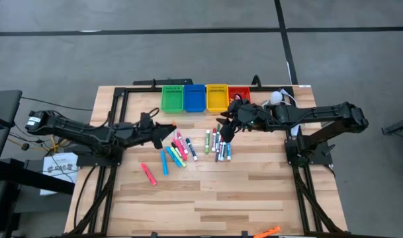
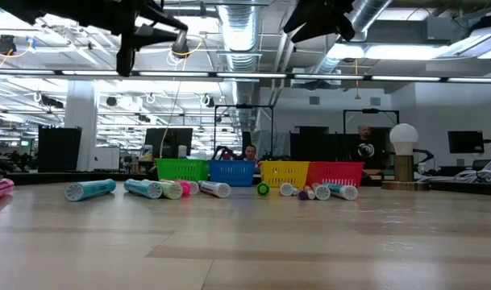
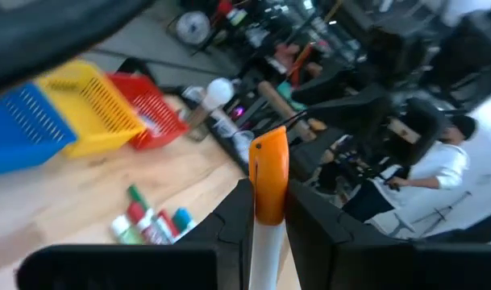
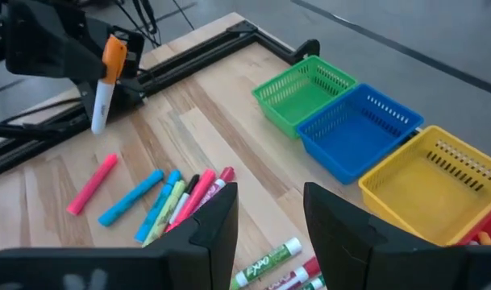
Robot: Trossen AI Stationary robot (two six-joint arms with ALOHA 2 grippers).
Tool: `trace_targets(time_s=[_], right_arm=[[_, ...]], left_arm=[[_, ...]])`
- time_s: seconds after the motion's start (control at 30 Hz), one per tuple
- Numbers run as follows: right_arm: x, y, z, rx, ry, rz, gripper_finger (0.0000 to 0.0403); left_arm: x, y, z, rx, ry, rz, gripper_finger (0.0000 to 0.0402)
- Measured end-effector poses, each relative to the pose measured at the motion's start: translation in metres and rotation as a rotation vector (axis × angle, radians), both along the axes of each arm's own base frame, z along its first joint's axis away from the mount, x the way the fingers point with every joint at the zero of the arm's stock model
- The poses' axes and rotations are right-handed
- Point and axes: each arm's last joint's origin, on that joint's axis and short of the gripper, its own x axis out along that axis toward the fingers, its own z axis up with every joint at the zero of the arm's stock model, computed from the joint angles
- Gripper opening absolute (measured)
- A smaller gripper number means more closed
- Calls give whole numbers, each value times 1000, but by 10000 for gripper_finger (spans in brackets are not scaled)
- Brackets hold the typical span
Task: Pick & Place Markers
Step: Put the orange mini marker into the red basket
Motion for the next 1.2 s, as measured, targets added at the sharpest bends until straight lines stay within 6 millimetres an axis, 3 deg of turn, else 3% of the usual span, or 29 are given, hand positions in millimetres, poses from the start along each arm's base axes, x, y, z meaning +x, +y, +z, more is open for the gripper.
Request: trace_targets(time_s=[0.3,0.6,0.9,1.2], right_arm=[[3,0,5,2,-61,1,131],[9,0,17,41,-221,-19,131],[15,2,28,54,-325,135,131],[39,-1,15,-75,-323,222,131]], left_arm=[[2,7,11,115,-47,-58,61],[8,25,47,306,-125,-240,61],[4,54,75,399,-201,-361,61],[12,70,84,492,-192,-363,61]])
